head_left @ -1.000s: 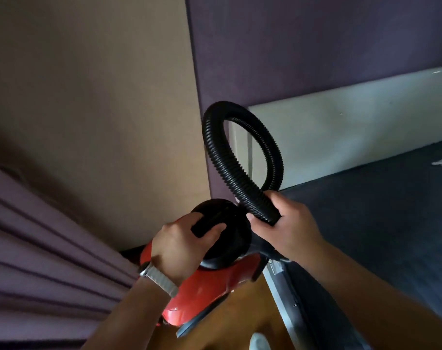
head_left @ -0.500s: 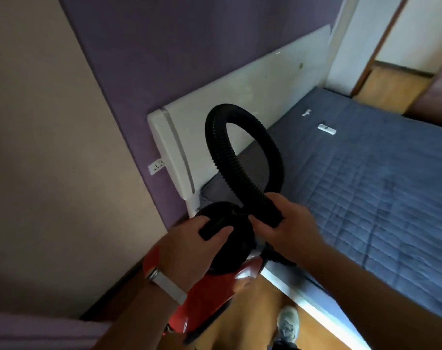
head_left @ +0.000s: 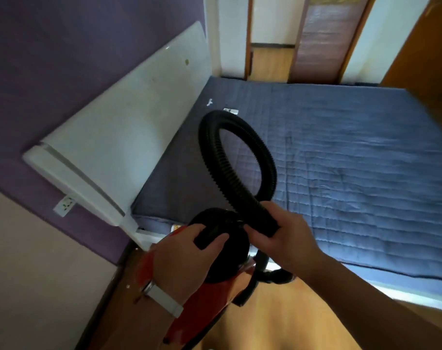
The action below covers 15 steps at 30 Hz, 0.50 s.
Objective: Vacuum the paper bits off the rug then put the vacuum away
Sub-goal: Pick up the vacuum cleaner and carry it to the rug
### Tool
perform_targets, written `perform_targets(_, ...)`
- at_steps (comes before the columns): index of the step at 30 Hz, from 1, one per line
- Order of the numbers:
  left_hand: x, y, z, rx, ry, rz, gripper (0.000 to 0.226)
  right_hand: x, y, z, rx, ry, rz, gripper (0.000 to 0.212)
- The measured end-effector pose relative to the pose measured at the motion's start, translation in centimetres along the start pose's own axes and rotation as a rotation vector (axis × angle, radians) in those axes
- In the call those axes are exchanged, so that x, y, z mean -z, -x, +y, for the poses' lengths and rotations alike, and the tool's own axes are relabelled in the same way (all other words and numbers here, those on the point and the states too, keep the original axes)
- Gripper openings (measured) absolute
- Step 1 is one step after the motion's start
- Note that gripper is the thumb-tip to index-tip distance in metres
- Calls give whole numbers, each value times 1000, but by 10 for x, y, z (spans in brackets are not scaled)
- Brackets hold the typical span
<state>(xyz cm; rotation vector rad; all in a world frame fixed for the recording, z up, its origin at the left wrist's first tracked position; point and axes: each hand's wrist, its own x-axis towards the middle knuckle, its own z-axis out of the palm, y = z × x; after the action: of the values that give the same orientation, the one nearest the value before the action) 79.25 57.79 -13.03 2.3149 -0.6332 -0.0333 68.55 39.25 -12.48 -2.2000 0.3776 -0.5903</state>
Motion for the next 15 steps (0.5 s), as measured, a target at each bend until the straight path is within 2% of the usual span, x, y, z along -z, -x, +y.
perform_targets(7,-93,28,116,-178,-24,-162,54,116,70,73,-167,-42,226,31)
perform_targets(12,-159,55,199,-262,41,-298,35,201,122,117,-234,67,362,39)
perform_targets(15,-200,74,248,-313,84,-349,44,255,155,140,-294,143,462,41)
